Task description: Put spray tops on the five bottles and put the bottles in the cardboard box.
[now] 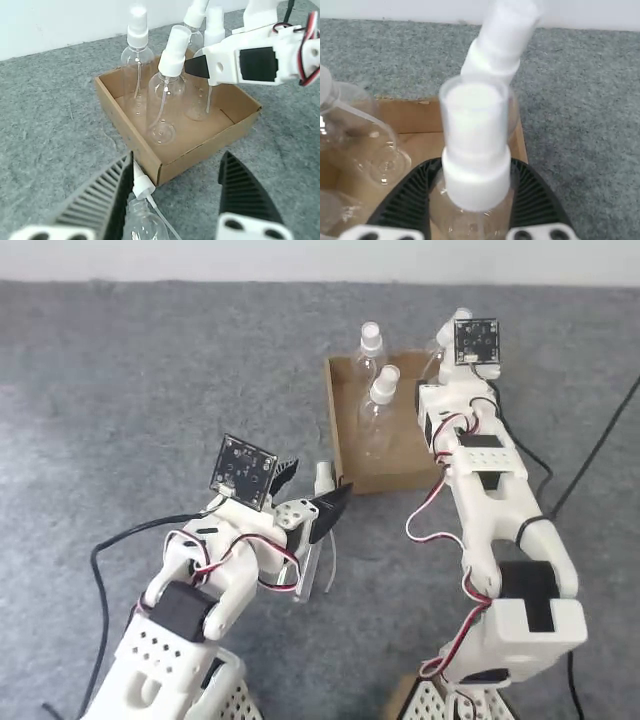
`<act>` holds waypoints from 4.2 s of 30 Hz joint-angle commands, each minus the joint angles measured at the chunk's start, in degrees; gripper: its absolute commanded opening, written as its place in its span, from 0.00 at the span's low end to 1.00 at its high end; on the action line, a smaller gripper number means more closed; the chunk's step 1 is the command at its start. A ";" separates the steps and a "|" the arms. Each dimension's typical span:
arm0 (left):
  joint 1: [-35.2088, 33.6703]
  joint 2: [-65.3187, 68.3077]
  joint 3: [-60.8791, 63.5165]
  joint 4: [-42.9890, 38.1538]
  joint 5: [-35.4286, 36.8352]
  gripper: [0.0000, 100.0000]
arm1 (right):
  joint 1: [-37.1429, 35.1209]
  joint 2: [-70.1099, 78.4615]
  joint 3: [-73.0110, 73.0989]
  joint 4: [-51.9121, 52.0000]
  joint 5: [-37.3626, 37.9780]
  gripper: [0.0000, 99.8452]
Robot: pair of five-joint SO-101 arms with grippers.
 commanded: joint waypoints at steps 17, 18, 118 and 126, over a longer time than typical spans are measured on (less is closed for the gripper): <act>-0.09 0.00 -0.57 -1.41 -0.44 0.26 | 0.40 1.27 -3.87 -0.66 -0.62 0.01; -0.09 0.00 -0.57 -1.41 -0.44 0.26 | 0.40 1.27 -3.87 -0.66 -0.62 0.01; -64.00 0.70 -0.31 -2.20 -36.40 0.26 | -44.70 -12.44 -14.15 60.70 -18.64 0.31; -64.09 0.70 0.04 -1.41 -37.01 0.26 | -44.62 -2.24 -13.98 60.26 -18.64 0.31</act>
